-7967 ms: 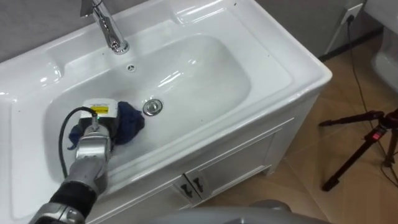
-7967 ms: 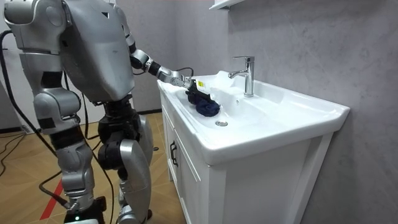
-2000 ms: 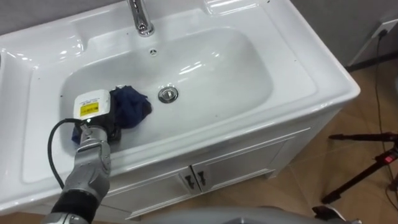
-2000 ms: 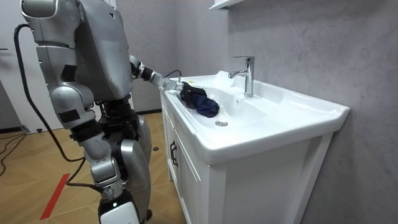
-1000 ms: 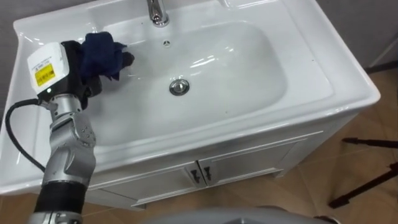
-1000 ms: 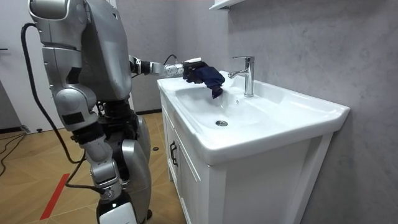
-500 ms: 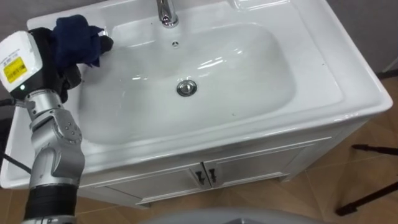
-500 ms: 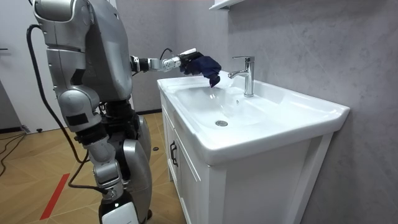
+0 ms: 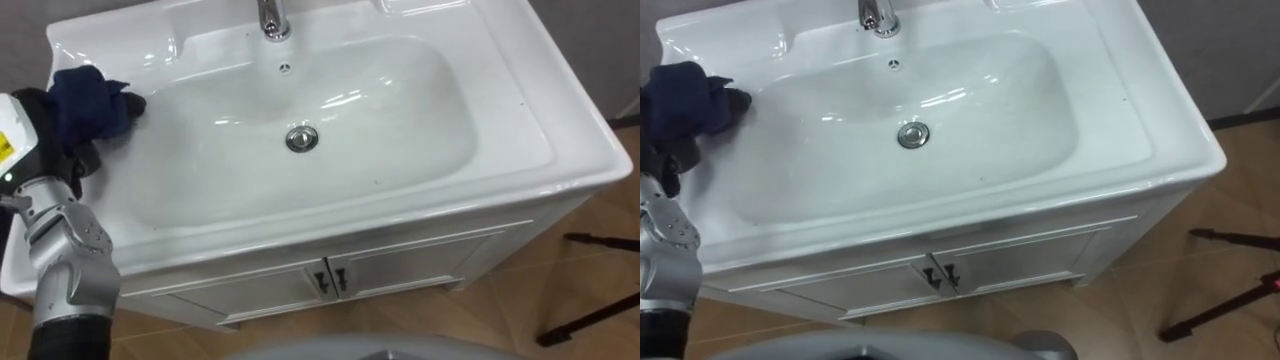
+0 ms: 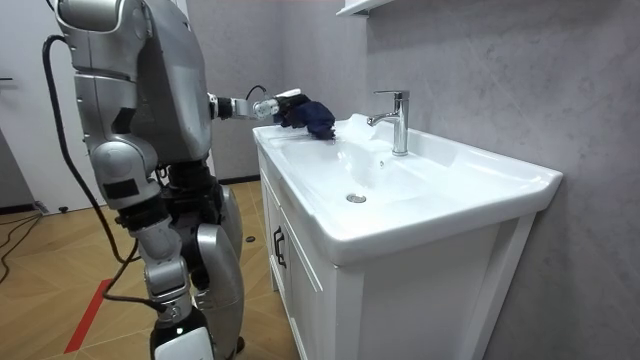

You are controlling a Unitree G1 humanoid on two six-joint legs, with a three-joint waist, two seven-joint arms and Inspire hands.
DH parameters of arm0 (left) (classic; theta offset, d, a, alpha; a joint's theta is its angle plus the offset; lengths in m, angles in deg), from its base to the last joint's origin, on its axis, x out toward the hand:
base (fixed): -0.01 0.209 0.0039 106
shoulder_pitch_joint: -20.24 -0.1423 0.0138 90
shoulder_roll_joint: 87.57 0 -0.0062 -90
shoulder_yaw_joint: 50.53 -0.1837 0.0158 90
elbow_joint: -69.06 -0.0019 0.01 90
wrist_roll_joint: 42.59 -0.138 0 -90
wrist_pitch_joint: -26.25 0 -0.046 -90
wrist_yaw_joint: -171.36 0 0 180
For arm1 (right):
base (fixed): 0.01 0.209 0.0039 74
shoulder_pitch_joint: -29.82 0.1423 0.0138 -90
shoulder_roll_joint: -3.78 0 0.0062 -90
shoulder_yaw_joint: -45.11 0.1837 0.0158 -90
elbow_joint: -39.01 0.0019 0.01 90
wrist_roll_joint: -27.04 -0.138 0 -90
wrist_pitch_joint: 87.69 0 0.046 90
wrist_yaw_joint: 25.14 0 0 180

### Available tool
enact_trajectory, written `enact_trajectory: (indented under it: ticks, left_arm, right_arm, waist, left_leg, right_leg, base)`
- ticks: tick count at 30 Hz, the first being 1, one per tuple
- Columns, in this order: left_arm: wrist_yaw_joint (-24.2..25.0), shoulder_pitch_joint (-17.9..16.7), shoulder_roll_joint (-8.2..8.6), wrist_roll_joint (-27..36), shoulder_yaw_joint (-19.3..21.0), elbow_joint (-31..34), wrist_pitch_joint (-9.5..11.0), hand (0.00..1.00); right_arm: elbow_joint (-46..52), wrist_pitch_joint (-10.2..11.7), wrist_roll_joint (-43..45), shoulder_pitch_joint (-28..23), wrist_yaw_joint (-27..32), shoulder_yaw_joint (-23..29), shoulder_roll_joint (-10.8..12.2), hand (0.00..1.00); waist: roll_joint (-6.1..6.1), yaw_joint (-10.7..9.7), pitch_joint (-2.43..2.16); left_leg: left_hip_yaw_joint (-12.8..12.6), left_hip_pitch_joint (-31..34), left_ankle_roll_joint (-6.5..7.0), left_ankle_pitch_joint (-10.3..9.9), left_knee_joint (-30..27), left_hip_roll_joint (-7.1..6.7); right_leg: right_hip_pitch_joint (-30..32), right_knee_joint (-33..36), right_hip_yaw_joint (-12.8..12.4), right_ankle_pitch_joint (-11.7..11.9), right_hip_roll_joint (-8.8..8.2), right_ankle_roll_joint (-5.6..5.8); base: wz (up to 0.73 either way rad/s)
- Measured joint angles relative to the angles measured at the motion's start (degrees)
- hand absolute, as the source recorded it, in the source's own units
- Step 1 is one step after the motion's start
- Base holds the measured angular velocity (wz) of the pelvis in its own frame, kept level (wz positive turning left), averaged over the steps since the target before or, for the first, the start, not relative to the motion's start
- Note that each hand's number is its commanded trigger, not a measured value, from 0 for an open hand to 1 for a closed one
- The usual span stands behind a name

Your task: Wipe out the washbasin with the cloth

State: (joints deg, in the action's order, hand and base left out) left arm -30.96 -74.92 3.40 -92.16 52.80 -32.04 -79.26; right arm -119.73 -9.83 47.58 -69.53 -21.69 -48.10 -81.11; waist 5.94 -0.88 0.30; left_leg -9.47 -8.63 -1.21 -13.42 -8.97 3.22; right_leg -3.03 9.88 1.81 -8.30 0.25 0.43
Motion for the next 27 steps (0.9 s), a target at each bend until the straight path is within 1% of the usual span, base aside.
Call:
enact_trajectory:
  ticks: [2,3,4,5,10,19,21,23,27]
  left_arm:
    - [-0.05,-0.25,0.0,0.0,0.0,-0.54,-0.19,1.0]
    - [-0.06,-0.26,0.0,0.0,0.0,-0.72,-0.24,0.82]
    - [-0.07,-0.28,0.0,0.0,0.0,-0.94,-0.39,0.53]
    - [-0.12,-0.29,0.0,0.01,0.0,-0.98,-0.43,0.0]
    - [-1.11,-0.29,0.0,0.01,-0.01,-1.31,-0.45,0.0]
    - [-2.17,-0.29,0.0,0.0,0.01,-1.24,-0.55,0.0]
    - [-2.39,-0.28,0.0,-0.01,0.04,-1.11,-0.68,0.0]
    - [-2.68,-0.28,-0.01,-0.01,0.13,-0.29,-0.9,0.0]
    - [-3.87,-0.1,-0.02,-0.02,0.15,2.21,-1.76,0.0]
  right_arm:
    - [0.0,-0.16,-0.01,0.02,0.01,0.01,-0.01,0.0]
    - [0.0,-0.25,-0.01,0.02,0.01,0.02,-0.01,0.0]
    - [0.01,-0.4,-0.01,0.04,0.01,0.02,-0.01,0.0]
    - [0.01,-0.43,-0.01,0.04,0.01,0.02,-0.01,0.0]
    - [0.01,-0.43,-0.01,0.06,0.01,0.02,-0.01,0.0]
    - [-0.08,-0.51,-0.01,0.03,0.01,0.03,-0.02,0.0]
    - [-0.04,-0.59,-0.01,0.0,0.01,0.07,-0.02,0.0]
    - [0.15,-1.01,0.03,0.09,0.03,0.1,-0.06,0.0]
    - [0.37,-1.15,0.03,0.15,0.08,0.09,-0.14,0.0]
  waist:
    - [-0.26,-0.02,-0.11]
    - [-0.28,-0.02,-0.13]
    - [-0.28,-0.02,-0.14]
    - [-0.27,-0.02,-0.15]
    - [-0.07,-0.08,-0.26]
    - [0.12,-0.1,-0.29]
    - [0.31,-0.04,-0.44]
    - [0.63,0.04,-0.85]
    - [0.82,-0.11,-0.95]
  left_leg:
    - [0.03,0.03,0.0,0.0,-0.04,0.0]
    - [0.03,0.03,0.0,0.0,-0.06,0.0]
    - [0.03,0.03,0.0,0.0,-0.1,0.0]
    - [0.03,0.04,0.0,0.0,-0.1,0.0]
    - [0.04,0.01,0.0,0.0,-0.18,0.0]
    - [0.22,-0.1,0.0,-0.01,-0.19,0.01]
    - [0.23,-0.09,0.01,-0.02,-0.06,0.01]
    - [0.2,0.01,0.01,-0.02,0.19,0.0]
    - [0.17,-0.1,0.01,-0.02,0.14,-0.01]
  right_leg:
    - [-0.06,0.0,0.03,0.0,0.0,0.0]
    - [-0.08,0.0,0.04,0.0,-0.01,0.0]
    - [-0.1,0.0,0.04,0.0,-0.01,0.0]
    - [-0.1,-0.01,0.05,0.0,-0.01,0.0]
    - [-0.17,0.01,0.06,-0.01,-0.02,-0.01]
    - [-0.62,0.06,0.13,-0.01,0.0,-0.02]
    - [-0.57,0.08,0.14,-0.01,0.01,-0.02]
    - [-0.12,0.38,0.13,-0.01,0.01,-0.02]
    - [0.04,0.81,0.08,-0.17,-0.02,-0.05]
  base:
    - [0.0]
    - [0.0]
    - [0.0]
    - [0.0]
    - [0.0]
    - [0.0]
    - [0.0]
    - [-0.02]
    - [0.0]
